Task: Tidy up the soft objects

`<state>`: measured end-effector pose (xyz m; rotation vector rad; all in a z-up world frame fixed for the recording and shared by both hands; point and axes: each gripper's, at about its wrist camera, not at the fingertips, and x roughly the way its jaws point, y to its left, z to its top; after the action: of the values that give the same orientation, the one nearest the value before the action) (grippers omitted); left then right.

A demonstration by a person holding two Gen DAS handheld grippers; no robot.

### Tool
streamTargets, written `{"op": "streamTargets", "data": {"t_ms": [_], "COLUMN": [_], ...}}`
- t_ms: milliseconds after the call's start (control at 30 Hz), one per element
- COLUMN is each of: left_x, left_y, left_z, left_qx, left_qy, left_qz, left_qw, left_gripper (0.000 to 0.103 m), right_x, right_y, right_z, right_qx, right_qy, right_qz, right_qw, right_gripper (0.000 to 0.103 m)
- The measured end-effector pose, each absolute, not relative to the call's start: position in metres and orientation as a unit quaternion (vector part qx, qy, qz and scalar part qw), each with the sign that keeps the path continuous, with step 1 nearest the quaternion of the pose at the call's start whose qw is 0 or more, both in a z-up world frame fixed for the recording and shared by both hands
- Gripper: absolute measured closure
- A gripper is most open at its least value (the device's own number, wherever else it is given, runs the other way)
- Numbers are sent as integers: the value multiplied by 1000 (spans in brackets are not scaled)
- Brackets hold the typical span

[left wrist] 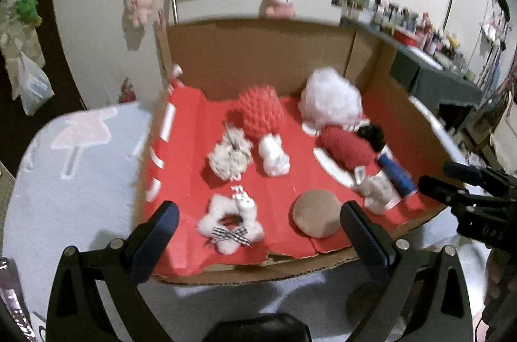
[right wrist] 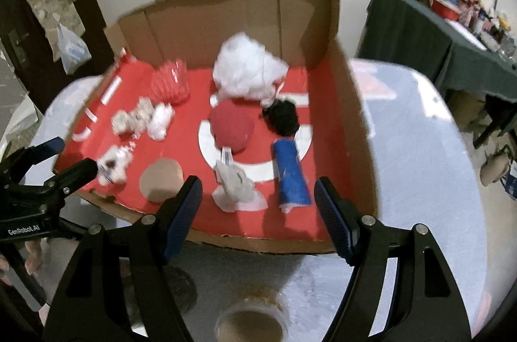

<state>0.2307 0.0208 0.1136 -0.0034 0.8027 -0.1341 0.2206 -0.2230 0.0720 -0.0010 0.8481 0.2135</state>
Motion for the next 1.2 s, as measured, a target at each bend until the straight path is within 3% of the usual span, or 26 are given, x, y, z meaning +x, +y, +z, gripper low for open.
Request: {"op": "streamTargets", "data": {"t_ms": [133, 267, 533, 867, 1200], "left_x": [198, 152, 77, 69, 80], "left_y": [30, 34, 23, 1, -8], "left_z": [139, 151, 124, 48, 12], "left_qx": [-19, -41, -49, -14, 0], "left_qy": [350, 315, 292, 349, 382], "left_qz": [-62, -69, -68, -52, -30], "left_qw": [935, 946, 953, 935, 924], "left_gripper": [0, 0, 0, 0, 0], "right_x": [190, 137, 52, 54, 57], "right_y": [-230, -235, -225, -231, -234], "right_z": [102, 119, 79, -10, -36], "right_qx": [0, -4, -54, -23, -21], "right_qy": [368, 316, 278, 350, 361], "right_qz": [102, 115, 91, 79, 64], "right_qw": [924, 942, 955, 933, 930], "right_gripper": [32, 16, 11, 11, 11]}}
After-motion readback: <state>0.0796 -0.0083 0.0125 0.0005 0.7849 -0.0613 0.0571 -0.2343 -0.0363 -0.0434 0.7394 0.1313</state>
